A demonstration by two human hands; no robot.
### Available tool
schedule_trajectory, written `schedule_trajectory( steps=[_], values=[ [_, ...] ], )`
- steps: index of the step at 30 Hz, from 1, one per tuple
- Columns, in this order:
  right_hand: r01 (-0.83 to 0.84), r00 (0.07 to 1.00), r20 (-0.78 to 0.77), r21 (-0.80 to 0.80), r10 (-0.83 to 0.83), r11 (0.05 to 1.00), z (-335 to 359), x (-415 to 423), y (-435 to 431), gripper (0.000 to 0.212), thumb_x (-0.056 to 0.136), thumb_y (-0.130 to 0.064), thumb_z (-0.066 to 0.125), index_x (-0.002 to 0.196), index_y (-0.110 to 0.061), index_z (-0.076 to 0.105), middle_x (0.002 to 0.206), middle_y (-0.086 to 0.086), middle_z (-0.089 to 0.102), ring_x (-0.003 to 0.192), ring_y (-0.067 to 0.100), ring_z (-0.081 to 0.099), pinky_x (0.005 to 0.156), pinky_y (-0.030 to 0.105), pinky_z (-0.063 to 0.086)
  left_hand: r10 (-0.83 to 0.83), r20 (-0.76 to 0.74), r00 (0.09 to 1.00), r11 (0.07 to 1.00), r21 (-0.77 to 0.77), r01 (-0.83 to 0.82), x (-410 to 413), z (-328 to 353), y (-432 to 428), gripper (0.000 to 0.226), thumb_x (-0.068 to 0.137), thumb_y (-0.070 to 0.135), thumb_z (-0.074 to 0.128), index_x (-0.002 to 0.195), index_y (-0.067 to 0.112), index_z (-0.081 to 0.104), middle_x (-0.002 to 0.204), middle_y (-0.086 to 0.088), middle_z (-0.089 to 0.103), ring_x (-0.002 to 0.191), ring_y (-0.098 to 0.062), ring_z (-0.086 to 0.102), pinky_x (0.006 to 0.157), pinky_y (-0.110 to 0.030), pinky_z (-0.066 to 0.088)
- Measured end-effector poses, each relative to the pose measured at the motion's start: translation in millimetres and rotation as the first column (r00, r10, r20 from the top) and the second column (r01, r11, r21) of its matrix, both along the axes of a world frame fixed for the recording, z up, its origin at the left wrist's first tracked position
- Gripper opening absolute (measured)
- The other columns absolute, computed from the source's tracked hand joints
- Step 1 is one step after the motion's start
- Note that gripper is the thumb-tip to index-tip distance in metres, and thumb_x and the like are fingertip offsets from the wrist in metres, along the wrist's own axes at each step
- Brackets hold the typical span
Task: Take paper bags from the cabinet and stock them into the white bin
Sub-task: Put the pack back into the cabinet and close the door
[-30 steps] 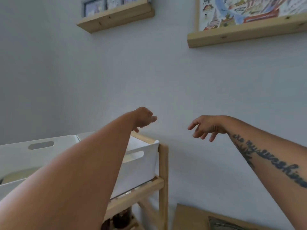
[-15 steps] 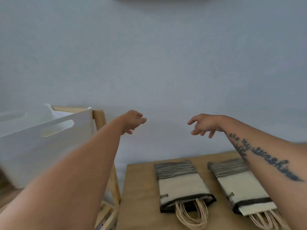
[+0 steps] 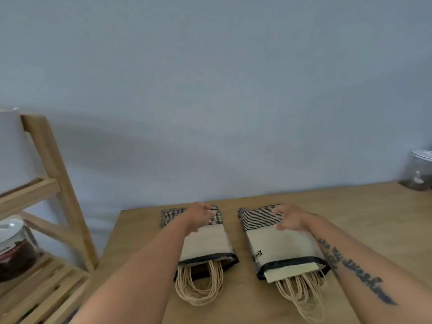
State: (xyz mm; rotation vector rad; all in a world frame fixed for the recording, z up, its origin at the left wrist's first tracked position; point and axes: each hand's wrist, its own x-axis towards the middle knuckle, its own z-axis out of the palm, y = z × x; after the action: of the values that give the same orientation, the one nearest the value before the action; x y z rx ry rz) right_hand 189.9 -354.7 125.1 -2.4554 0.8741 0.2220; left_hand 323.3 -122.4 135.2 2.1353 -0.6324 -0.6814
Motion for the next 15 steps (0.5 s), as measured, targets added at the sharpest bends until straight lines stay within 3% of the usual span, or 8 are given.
schedule_trajectory(
  steps=[3, 6, 9, 12, 15],
  values=[
    [0.009, 0.999, 0.039, 0.058, -0.012, 0.998, -21, -19, -28, 0.065, 0.082, -0.03, 0.066, 0.139, -0.016, 0.038, 0.149, 0.007, 0.036, 0.135, 0.023, 0.037, 0.106, 0.027, 0.031, -0.076, -0.061, 0.995, 0.995, 0.062, 0.08, -27, -29, -44, 0.047, 0.097, 0.027, 0.045, 0.139, 0.008, 0.037, 0.13, -0.012, 0.047, 0.104, -0.023, 0.047, 0.082, -0.031, 0.042],
    [0.086, 0.985, 0.134, 0.153, -0.107, 0.984, -43, -33, -49, 0.094, 0.067, -0.067, 0.063, 0.145, -0.029, 0.025, 0.152, 0.006, 0.029, 0.139, 0.027, 0.03, 0.113, 0.04, 0.028, -0.098, -0.048, 0.994, 0.994, 0.05, 0.101, -46, -47, -77, 0.045, 0.098, 0.022, 0.045, 0.137, 0.002, 0.037, 0.138, -0.016, 0.045, 0.103, -0.019, 0.045, 0.089, -0.029, 0.041],
    [0.129, 0.972, 0.16, 0.238, -0.17, 0.963, -73, -41, -65, 0.09, 0.072, -0.072, 0.052, 0.146, -0.034, 0.017, 0.152, 0.005, 0.03, 0.138, 0.029, 0.03, 0.111, 0.047, 0.029, -0.061, -0.089, 0.994, 0.998, -0.011, 0.06, -60, -69, -97, 0.046, 0.096, 0.021, 0.048, 0.137, 0.006, 0.034, 0.134, -0.008, 0.047, 0.116, -0.025, 0.049, 0.1, -0.032, 0.039],
    [0.108, 0.97, 0.176, 0.301, -0.166, 0.948, -98, -45, -70, 0.109, 0.053, -0.09, 0.045, 0.145, -0.036, 0.019, 0.149, 0.0, 0.036, 0.133, 0.025, 0.038, 0.109, 0.047, 0.034, -0.005, -0.13, 0.991, 0.992, -0.125, -0.012, -77, -96, -107, 0.05, 0.092, 0.025, 0.055, 0.137, 0.015, 0.035, 0.136, 0.0, 0.049, 0.12, -0.016, 0.049, 0.105, -0.027, 0.037],
    [0.093, 0.949, 0.26, 0.318, -0.181, 0.944, -104, -48, -66, 0.101, 0.061, -0.083, 0.047, 0.145, -0.034, 0.021, 0.149, -0.005, 0.037, 0.134, 0.022, 0.038, 0.108, 0.043, 0.034, 0.07, -0.149, 0.986, 0.975, -0.199, -0.099, -94, -111, -117, 0.065, 0.091, 0.034, 0.054, 0.145, 0.017, 0.022, 0.143, 0.001, 0.042, 0.126, -0.014, 0.044, 0.109, -0.028, 0.034]
  ],
)
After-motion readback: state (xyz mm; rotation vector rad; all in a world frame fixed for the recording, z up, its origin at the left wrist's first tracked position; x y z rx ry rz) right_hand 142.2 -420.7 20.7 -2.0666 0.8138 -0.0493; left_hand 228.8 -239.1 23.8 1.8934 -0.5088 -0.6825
